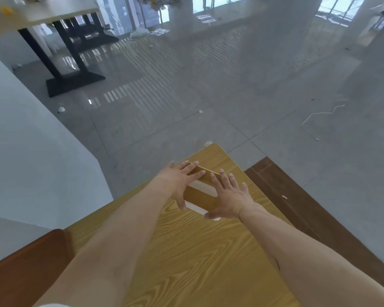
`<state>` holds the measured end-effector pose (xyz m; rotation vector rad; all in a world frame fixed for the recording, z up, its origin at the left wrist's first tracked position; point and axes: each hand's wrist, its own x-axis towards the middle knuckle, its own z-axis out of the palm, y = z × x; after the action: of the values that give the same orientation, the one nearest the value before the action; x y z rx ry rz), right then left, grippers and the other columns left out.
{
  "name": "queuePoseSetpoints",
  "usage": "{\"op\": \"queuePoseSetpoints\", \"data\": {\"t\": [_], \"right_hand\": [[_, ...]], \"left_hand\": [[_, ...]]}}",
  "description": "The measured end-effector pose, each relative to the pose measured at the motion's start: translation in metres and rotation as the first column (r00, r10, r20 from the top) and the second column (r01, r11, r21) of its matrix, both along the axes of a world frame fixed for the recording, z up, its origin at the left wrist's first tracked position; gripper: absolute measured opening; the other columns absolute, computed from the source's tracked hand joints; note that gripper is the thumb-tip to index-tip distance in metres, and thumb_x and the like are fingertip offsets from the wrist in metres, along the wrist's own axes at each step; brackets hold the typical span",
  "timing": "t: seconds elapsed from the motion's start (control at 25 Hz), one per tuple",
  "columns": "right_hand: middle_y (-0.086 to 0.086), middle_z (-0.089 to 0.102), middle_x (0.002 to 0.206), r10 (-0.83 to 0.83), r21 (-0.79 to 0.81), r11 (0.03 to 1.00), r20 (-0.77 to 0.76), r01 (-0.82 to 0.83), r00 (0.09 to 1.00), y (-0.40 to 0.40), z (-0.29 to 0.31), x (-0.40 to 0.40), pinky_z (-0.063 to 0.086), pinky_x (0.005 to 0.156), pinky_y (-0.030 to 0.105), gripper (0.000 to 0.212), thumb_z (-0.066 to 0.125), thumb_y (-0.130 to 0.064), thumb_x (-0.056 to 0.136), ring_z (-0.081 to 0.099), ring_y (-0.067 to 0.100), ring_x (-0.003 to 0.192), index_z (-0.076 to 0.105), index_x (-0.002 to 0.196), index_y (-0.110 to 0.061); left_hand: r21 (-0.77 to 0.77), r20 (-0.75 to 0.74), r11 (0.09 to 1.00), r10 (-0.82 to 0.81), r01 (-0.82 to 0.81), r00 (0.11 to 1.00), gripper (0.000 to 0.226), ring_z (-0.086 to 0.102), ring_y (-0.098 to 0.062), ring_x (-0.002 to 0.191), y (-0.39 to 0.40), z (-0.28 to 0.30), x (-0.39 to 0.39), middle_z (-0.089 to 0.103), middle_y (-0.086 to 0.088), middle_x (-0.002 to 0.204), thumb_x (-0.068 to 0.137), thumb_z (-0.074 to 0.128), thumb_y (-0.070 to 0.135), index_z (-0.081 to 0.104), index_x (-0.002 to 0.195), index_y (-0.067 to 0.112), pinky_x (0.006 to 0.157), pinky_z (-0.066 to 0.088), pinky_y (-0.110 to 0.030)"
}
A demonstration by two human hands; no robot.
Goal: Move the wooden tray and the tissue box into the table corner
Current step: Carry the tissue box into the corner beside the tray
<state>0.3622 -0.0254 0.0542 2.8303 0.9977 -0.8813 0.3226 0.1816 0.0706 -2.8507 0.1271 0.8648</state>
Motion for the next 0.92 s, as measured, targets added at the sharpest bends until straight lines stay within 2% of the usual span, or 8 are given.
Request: {"op": "queuePoseSetpoints", "data": {"t": [0.12, 0.32, 0.44, 0.64, 0.92], "right_hand": [[0.004, -0.026, 0.163, 0.002, 0.018, 1.000, 0.025, -0.002, 1.000, 0.001, -0.004, -0.001, 0.007, 0.118, 0.062, 0.135, 0.073, -0.074, 0.065, -0.018, 0.030, 0.149, -0.021, 0.152, -0.030], [0.013, -0.004, 0.165, 0.102, 0.022, 0.994, 0.101, -0.104, 0.990, -0.002, 0.006, 0.000, 0.021, 0.118, 0.052, 0.132, 0.083, -0.052, 0.065, 0.001, 0.035, 0.148, -0.008, 0.156, -0.025], [0.014, -0.002, 0.164, 0.204, 0.001, 0.979, 0.125, -0.206, 0.971, -0.012, 0.017, -0.006, 0.017, 0.120, 0.047, 0.132, 0.085, -0.045, 0.064, 0.001, 0.034, 0.149, -0.008, 0.156, -0.026], [0.012, 0.002, 0.162, 0.314, 0.023, 0.946, 0.193, -0.324, 0.930, -0.023, 0.043, -0.033, 0.012, 0.120, 0.046, 0.137, 0.089, -0.043, 0.059, 0.000, 0.034, 0.148, -0.009, 0.154, -0.029], [0.011, 0.001, 0.164, 0.517, 0.047, 0.838, 0.251, -0.544, 0.818, -0.020, 0.085, -0.088, 0.015, 0.121, 0.044, 0.136, 0.086, -0.042, 0.059, -0.001, 0.030, 0.149, -0.012, 0.153, -0.031]], "left_hand": [[-0.008, 0.041, 1.000, -0.020, 0.020, 0.999, 0.138, -0.017, -0.024, 0.152, -0.001, -0.006, 0.001, -0.024, 0.005, 0.164, 0.062, 0.082, 0.064, -0.022, 0.150, 0.043, 0.122, 0.001, -0.056], [-0.028, 0.082, 1.000, 0.012, -0.010, 0.997, 0.133, -0.013, -0.033, 0.152, -0.016, -0.005, -0.012, -0.007, -0.008, 0.166, 0.064, 0.083, 0.055, -0.014, 0.153, 0.035, 0.122, 0.004, -0.058], [-0.074, 0.102, 0.993, 0.099, -0.091, 0.990, 0.131, -0.004, -0.034, 0.152, -0.032, 0.000, -0.043, -0.002, -0.011, 0.163, 0.065, 0.080, 0.058, -0.013, 0.153, 0.033, 0.120, 0.009, -0.062], [-0.051, 0.201, 0.983, 0.181, -0.174, 0.963, 0.126, 0.010, -0.035, 0.146, -0.052, 0.026, -0.098, 0.006, -0.012, 0.157, 0.064, 0.072, 0.066, -0.011, 0.153, 0.032, 0.117, 0.015, -0.058], [-0.082, 0.259, 0.915, 0.402, -0.395, 0.878, 0.124, 0.010, -0.035, 0.145, -0.074, 0.070, -0.196, 0.010, -0.011, 0.155, 0.063, 0.070, 0.068, -0.005, 0.155, 0.032, 0.117, 0.015, -0.050]]}}
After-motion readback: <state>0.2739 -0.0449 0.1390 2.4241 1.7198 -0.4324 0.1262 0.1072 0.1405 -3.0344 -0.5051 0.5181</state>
